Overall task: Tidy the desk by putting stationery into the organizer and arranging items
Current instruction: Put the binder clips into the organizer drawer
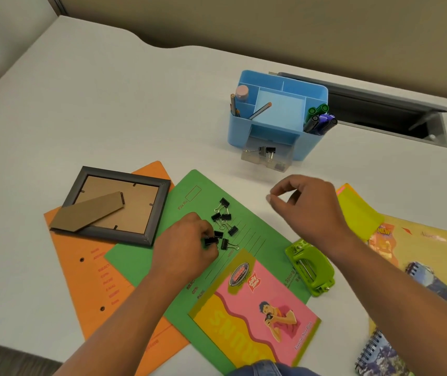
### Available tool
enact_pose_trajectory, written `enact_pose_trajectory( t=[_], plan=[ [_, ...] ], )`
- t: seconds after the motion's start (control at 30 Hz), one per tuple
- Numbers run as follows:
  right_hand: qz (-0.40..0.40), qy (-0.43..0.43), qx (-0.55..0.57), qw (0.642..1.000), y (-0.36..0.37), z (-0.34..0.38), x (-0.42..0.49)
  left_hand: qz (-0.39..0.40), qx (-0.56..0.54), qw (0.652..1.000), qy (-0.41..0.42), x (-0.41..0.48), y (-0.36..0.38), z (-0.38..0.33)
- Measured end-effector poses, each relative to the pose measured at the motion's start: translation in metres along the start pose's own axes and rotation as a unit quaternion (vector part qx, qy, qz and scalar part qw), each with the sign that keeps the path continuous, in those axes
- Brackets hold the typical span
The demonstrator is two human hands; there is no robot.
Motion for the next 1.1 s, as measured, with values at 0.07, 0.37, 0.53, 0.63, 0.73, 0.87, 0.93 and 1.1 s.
enact_pose_trajectory(
  t=[0.07,0.37,0.53,0.63,0.73,0.87,0.93,1.1],
  plan=[
    [0.041,-0.025,0.029,0.998,0.013,0.01,-0.01,-0.006,-0.071,0.997,-0.001,-0.003,-0.006,-0.003],
    [0.15,-0.123,0.074,0.978,0.04,0.044,-0.02,0.068,-0.673,0.73,-0.098,-0.011,-0.008,-0.018],
    [0.157,-0.08,0.18,0.968,0.038,0.043,-0.013,0.087,-0.728,0.674,-0.086,-0.009,-0.003,-0.02],
    [0.189,-0.047,0.261,0.945,0.042,0.041,-0.011,0.101,-0.742,0.659,-0.07,-0.007,0.0,-0.024],
    [0.194,-0.017,0.276,0.941,0.041,0.035,-0.005,0.092,-0.723,0.68,-0.082,-0.005,-0.002,-0.024],
    [0.101,0.024,0.221,0.97,0.011,0.011,0.025,0.032,-0.664,0.732,-0.148,-0.003,-0.003,0.001],
    [0.04,0.028,0.157,0.986,-0.011,0.0,0.044,0.01,-0.62,0.765,-0.174,-0.004,-0.002,0.016],
    [-0.041,0.035,0.02,0.998,-0.044,-0.014,0.083,-0.012,-0.534,0.824,-0.188,-0.005,0.0,0.033]
  ],
)
Point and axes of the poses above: each hand's wrist, its own x-axis towards the middle knuckle, its own y-axis out of the palm, z = x × y, the point moved 9 cm from there along x, towards the middle knuckle, and after that the axes turned 4 degrees about z, right-handed, at the moved point
